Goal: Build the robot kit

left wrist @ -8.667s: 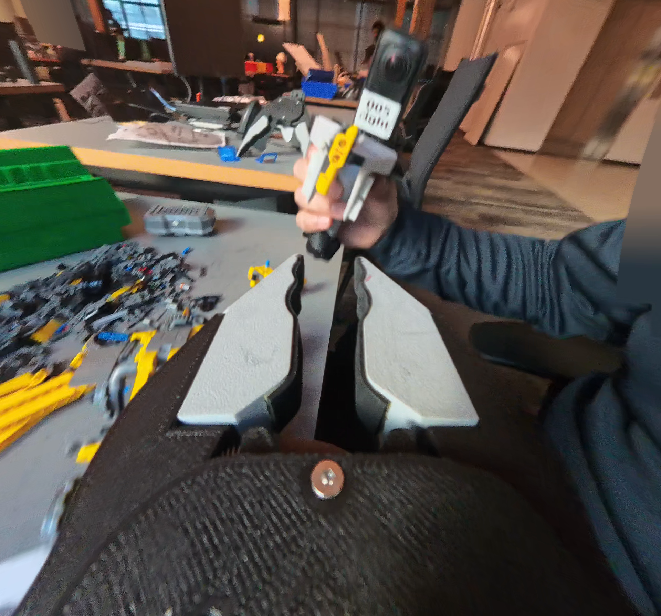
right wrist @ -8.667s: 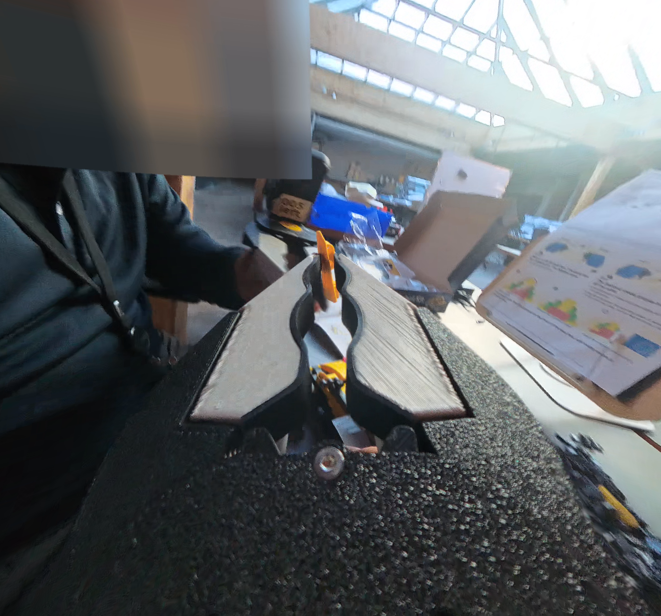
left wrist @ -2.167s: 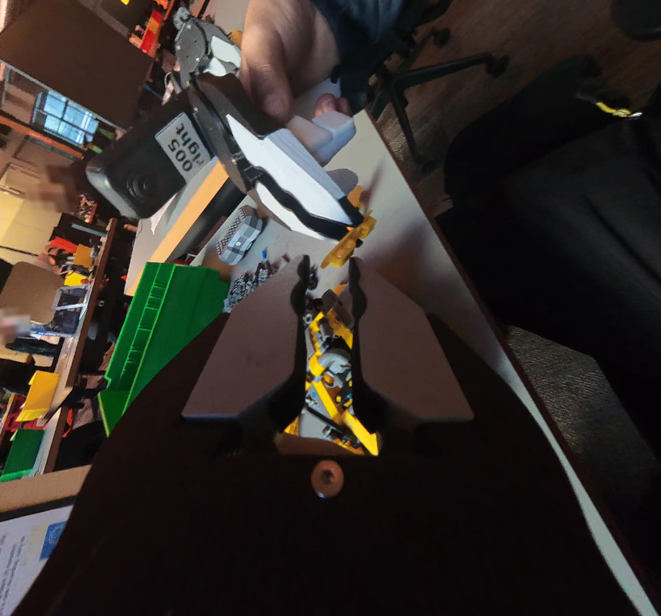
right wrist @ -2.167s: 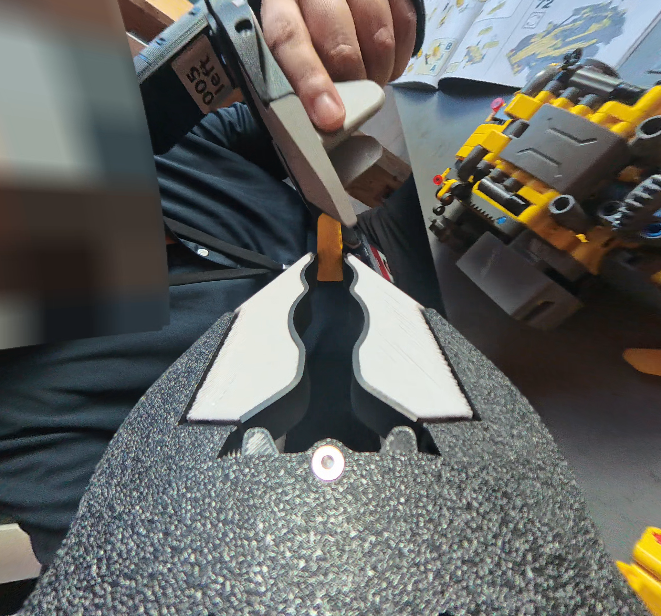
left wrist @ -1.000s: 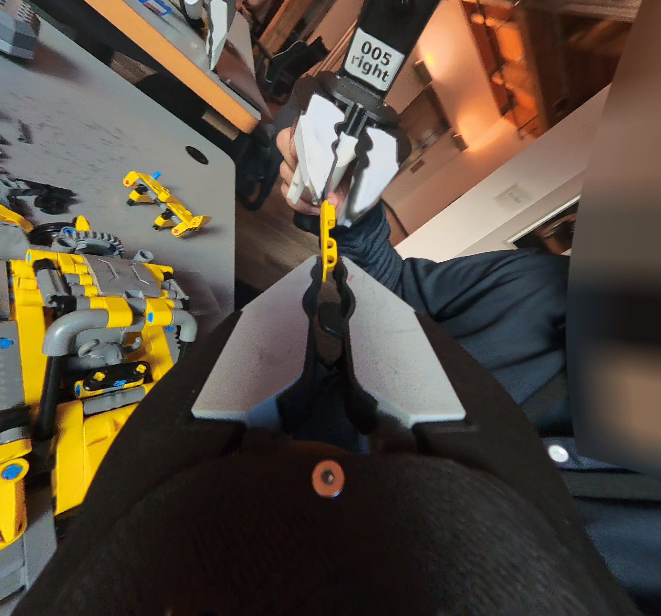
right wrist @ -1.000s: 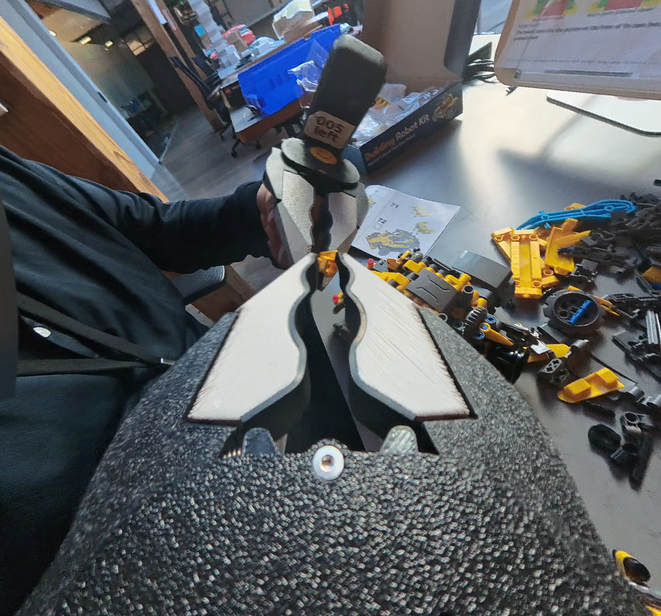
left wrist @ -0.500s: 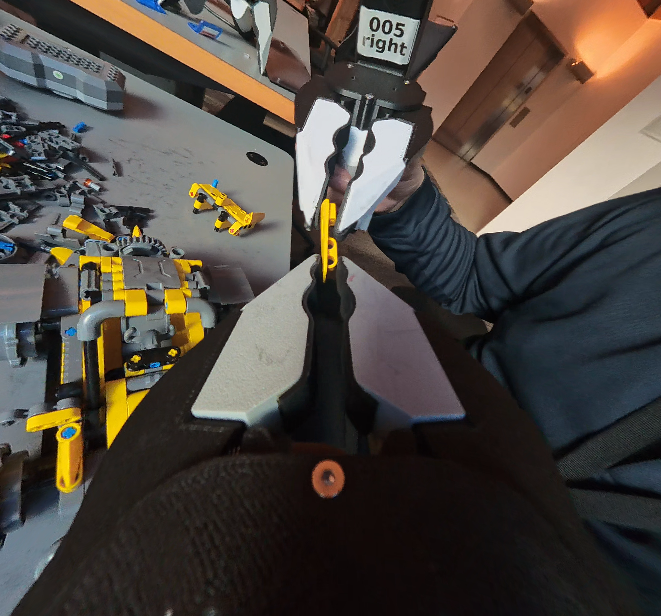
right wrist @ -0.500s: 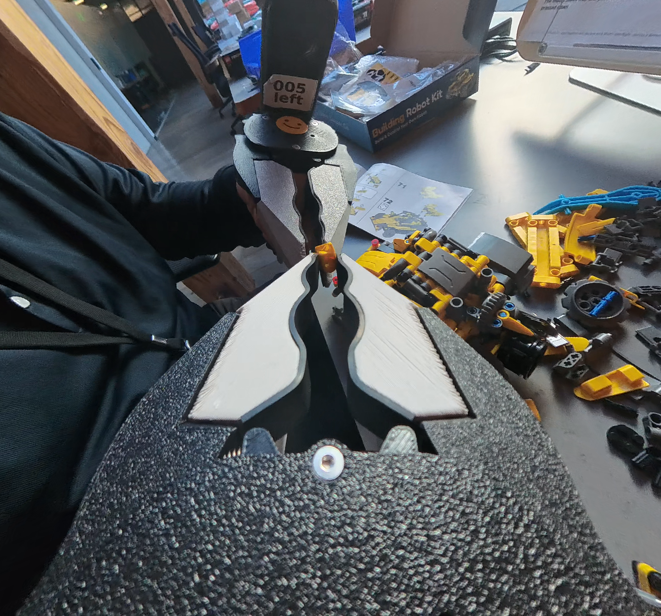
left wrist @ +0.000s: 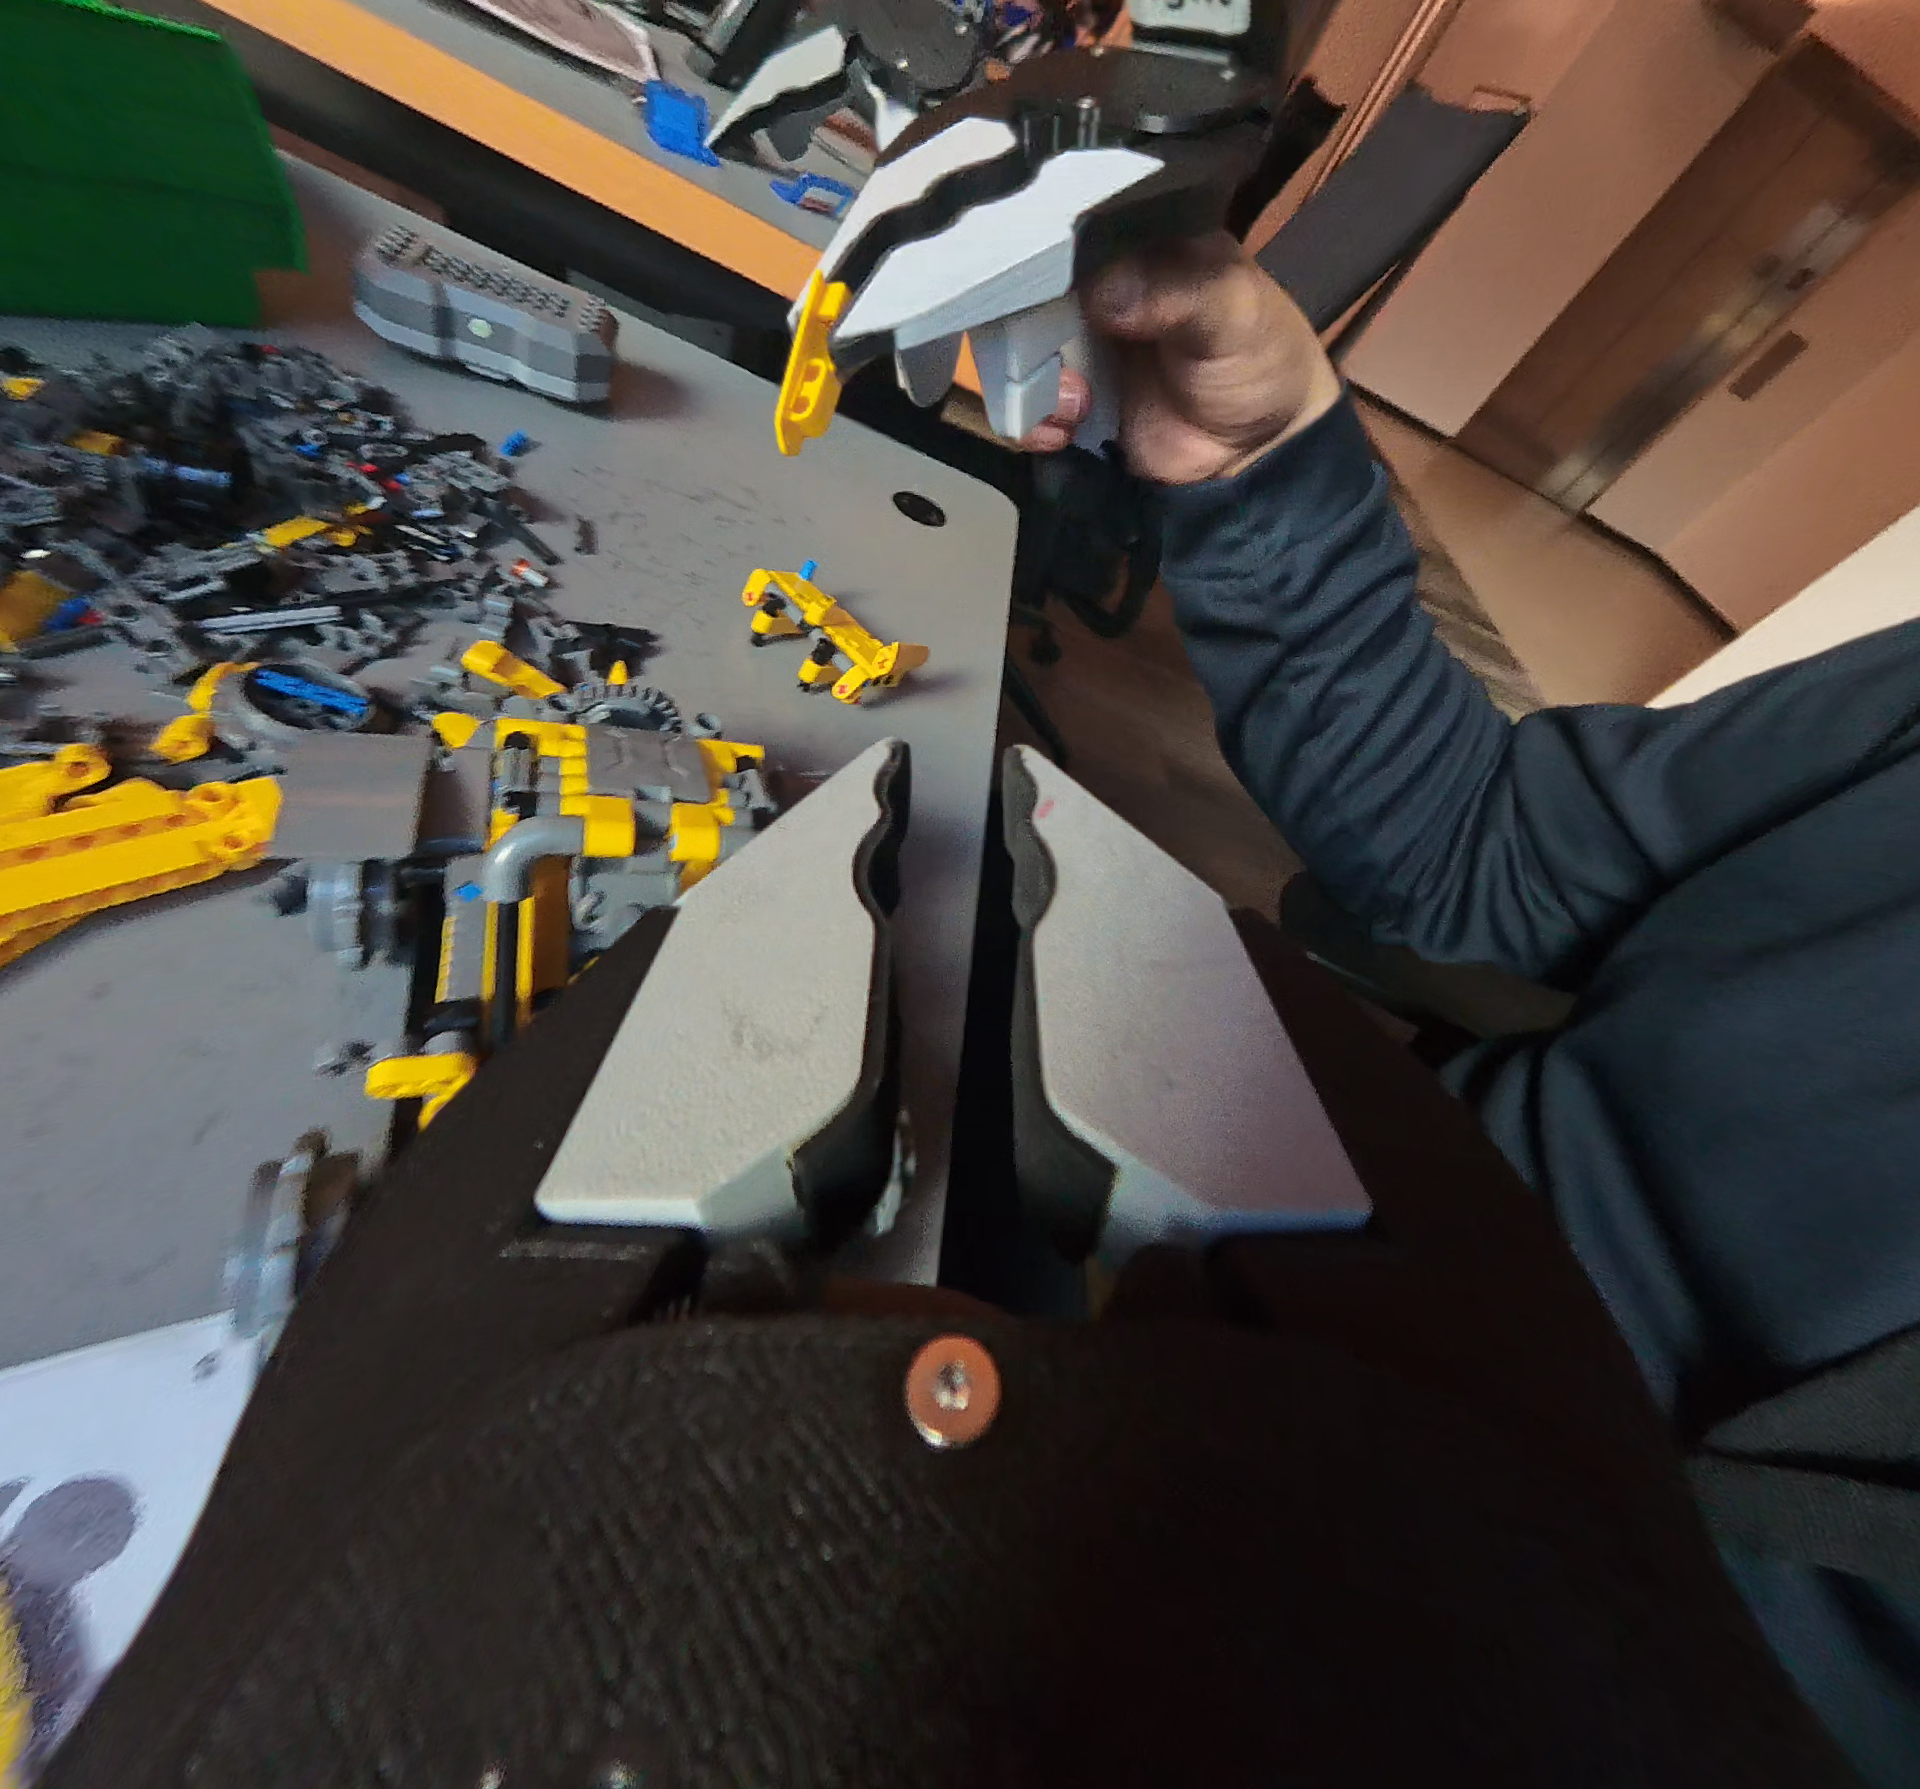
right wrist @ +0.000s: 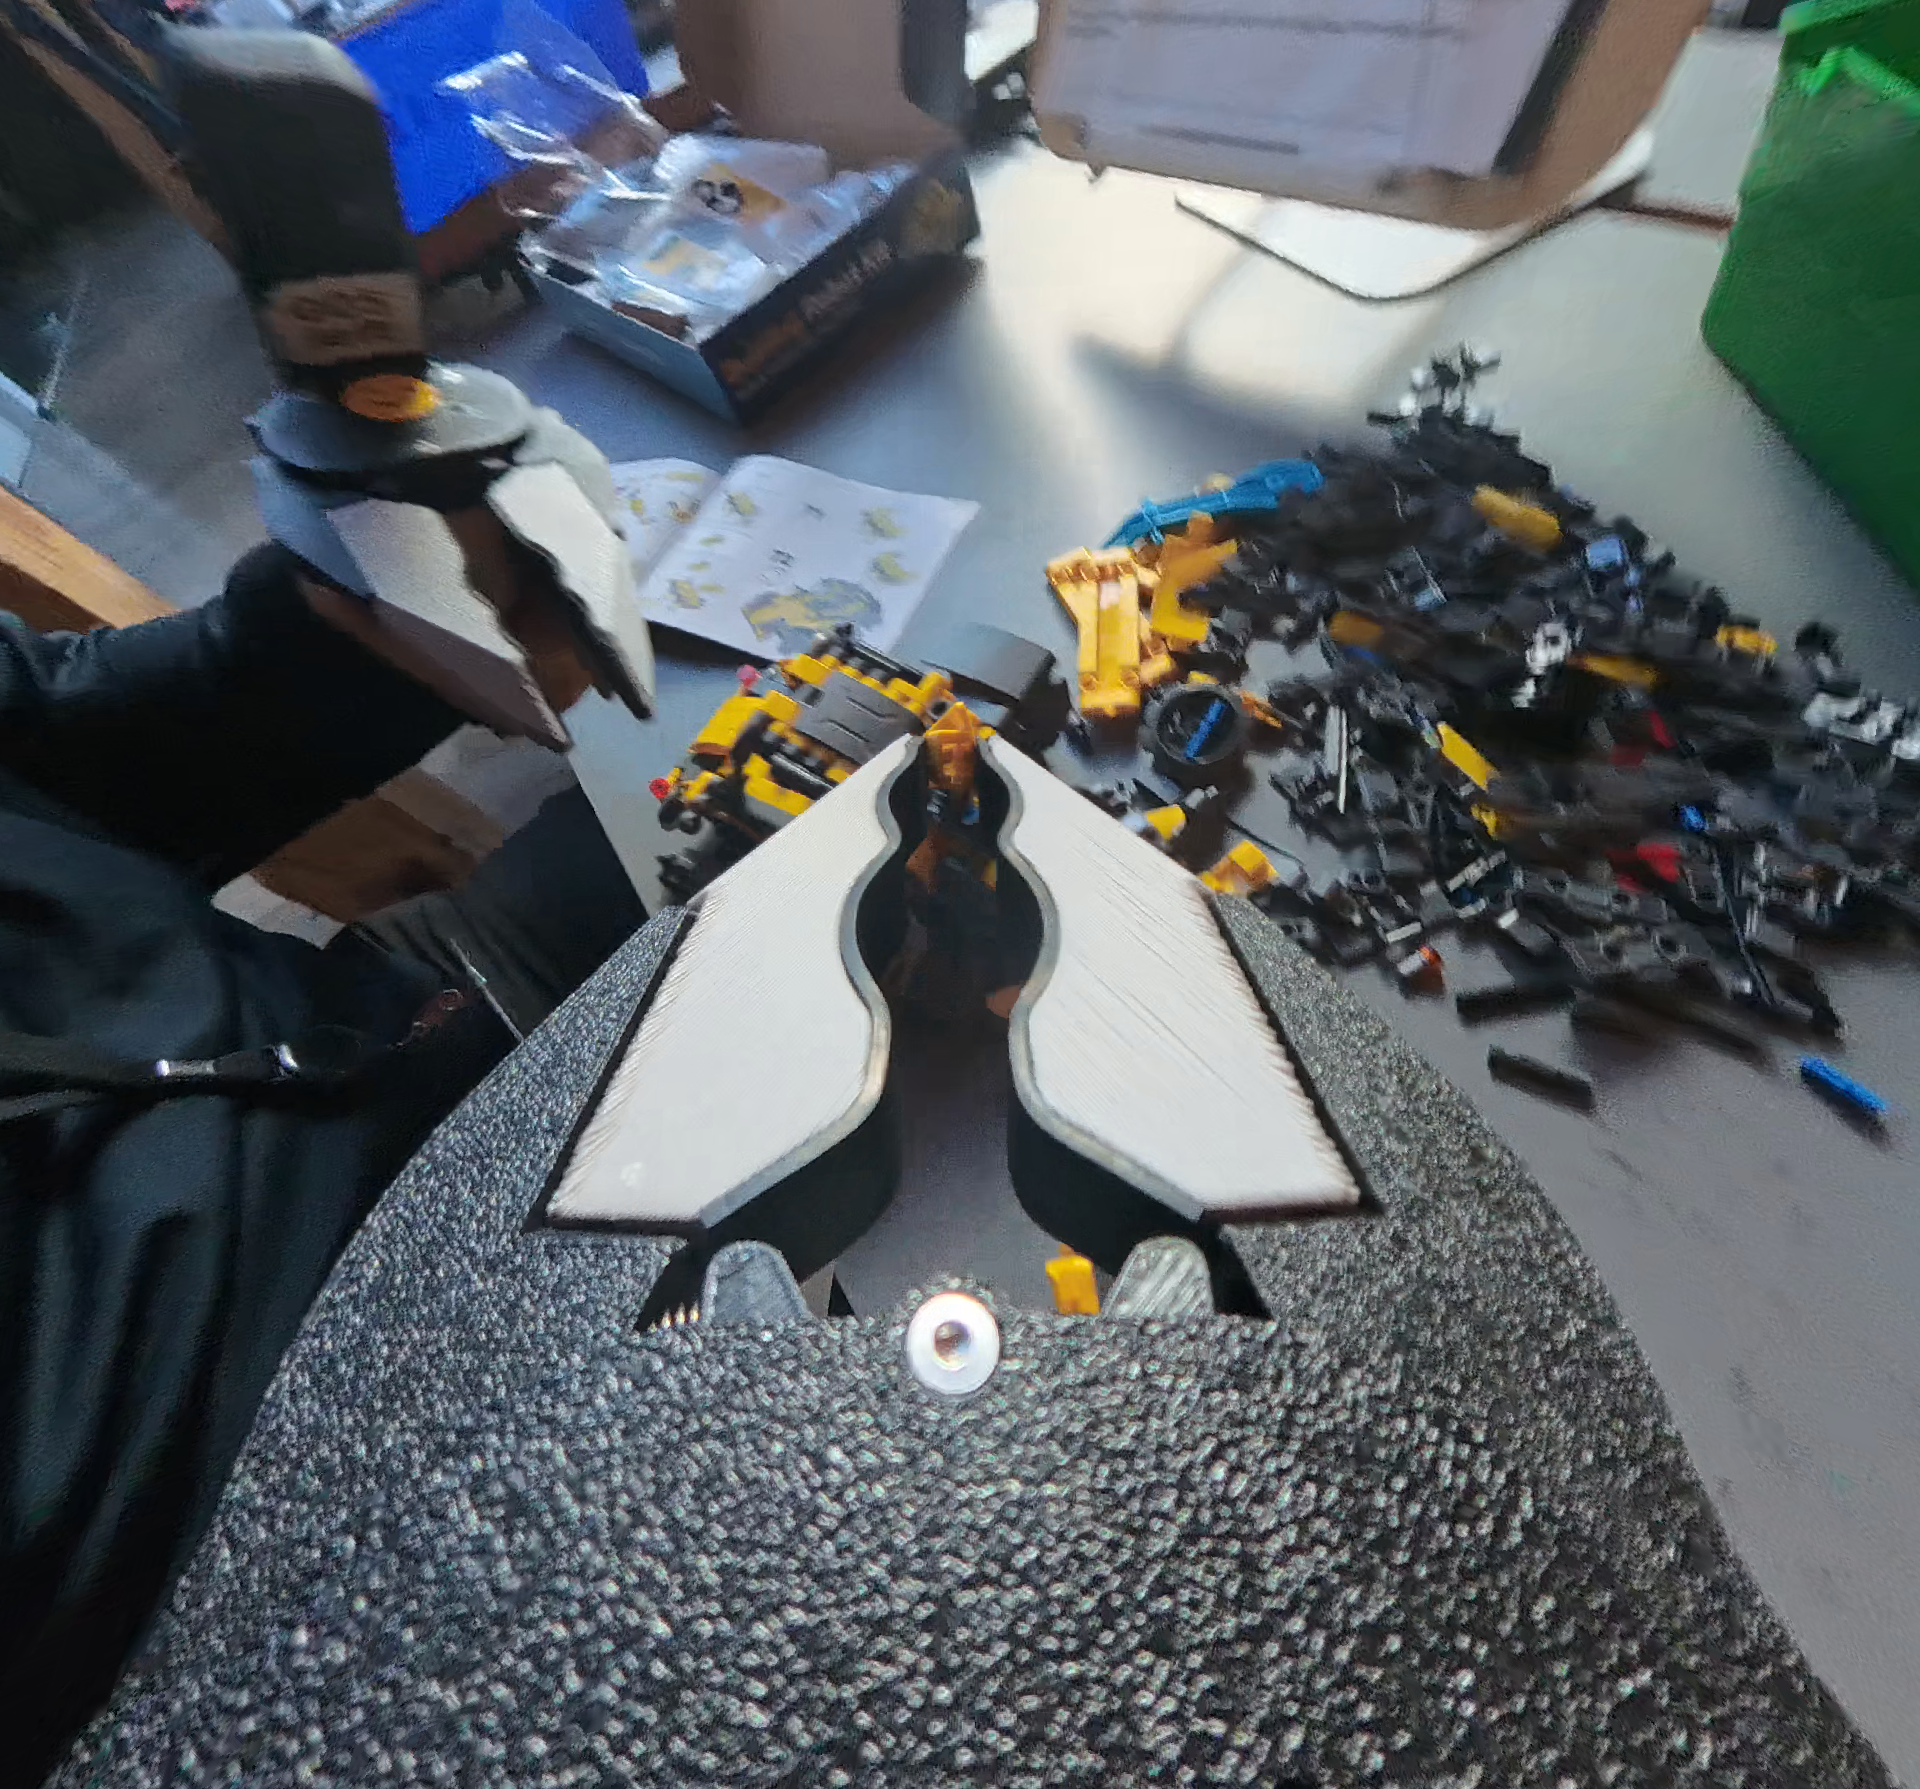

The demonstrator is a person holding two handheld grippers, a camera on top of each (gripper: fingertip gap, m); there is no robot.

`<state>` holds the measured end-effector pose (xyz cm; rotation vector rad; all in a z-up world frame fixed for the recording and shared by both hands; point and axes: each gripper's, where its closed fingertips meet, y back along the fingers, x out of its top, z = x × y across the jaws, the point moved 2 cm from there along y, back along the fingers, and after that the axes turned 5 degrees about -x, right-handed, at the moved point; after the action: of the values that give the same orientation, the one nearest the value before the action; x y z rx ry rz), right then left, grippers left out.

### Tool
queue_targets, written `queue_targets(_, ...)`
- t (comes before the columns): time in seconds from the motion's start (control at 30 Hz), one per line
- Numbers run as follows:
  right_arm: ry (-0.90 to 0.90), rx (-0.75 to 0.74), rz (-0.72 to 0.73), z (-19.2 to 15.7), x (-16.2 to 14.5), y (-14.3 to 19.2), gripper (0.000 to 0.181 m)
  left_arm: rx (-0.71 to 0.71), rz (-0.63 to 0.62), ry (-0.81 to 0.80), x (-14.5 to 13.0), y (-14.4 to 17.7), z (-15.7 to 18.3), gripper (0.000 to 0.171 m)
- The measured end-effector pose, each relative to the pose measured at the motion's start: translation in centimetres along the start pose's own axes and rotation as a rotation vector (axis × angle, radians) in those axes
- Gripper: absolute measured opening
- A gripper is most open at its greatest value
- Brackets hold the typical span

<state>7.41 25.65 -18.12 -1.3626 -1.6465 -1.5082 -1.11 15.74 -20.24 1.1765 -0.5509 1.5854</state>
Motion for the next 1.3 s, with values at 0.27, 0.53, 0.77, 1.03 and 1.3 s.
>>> queue_targets(0.27,-0.047,-0.007,-0.208,2.5,-4.6,-2.8,0.009,0.153,0.033,-0.059,0.4,3.1,-1.6,0.011)
queue_targets(0.53,0.144,-0.075,-0.279,4.2,-7.2,-3.0,0.009,0.163,0.02,-0.029,-0.2,3.4,-2.8,0.012)
queue_targets(0.77,0.895,-0.209,-0.341,2.4,-8.5,-3.9,0.009,0.19,0.025,-0.053,0.2,4.3,-3.0,0.012)
queue_targets(1.03,0.838,-0.019,-0.215,-0.7,-7.8,-2.2,0.009,0.195,0.028,-0.056,0.3,4.6,-3.0,0.012)
queue_targets(1.3,0.64,0.324,0.279,-7.4,-1.3,2.8,0.009,0.113,-0.019,-0.086,-0.9,0.8,-0.3,0.015)
